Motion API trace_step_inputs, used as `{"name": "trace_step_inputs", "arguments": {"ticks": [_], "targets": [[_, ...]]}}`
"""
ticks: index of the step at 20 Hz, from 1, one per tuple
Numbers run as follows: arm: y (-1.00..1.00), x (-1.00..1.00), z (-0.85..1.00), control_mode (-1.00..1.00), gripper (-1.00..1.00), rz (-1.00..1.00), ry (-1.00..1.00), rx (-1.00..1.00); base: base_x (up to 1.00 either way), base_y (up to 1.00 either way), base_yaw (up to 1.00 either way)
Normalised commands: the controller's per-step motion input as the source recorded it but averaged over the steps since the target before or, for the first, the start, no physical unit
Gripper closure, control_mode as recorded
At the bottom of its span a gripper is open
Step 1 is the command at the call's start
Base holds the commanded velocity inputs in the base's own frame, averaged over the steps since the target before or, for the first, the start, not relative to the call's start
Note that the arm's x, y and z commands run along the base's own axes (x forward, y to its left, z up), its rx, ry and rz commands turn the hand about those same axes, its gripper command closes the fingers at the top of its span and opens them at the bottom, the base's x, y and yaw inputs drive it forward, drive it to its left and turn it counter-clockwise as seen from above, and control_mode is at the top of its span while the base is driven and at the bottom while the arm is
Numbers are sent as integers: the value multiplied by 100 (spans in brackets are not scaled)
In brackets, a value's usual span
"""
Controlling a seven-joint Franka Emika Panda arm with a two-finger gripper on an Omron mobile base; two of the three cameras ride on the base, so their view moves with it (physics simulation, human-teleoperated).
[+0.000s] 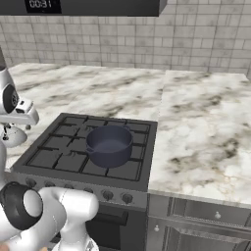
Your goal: Pick the kettle from the counter and place it on a stove burner. Then turn the burner on.
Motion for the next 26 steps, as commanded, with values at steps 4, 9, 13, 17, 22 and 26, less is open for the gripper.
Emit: {"name": "trace_step_inputs", "arguments": {"ticks": [4, 9, 13, 17, 22, 26], "targets": [[36, 0, -10, -100, -100, 0, 4, 0, 0, 0, 0], [33, 0, -7, -100, -100, 0, 3, 0, 0, 0, 0], [34, 0, -11, -100, -100, 0, 3, 0, 0, 0, 0], [40, 10, -13, -100, -100, 0, 5, 0, 0, 0, 0], [33, 5, -10, -100, -100, 0, 4, 0, 0, 0, 0], [27, 7, -8, -100, -100, 0, 4, 0, 0, 0, 0]]}}
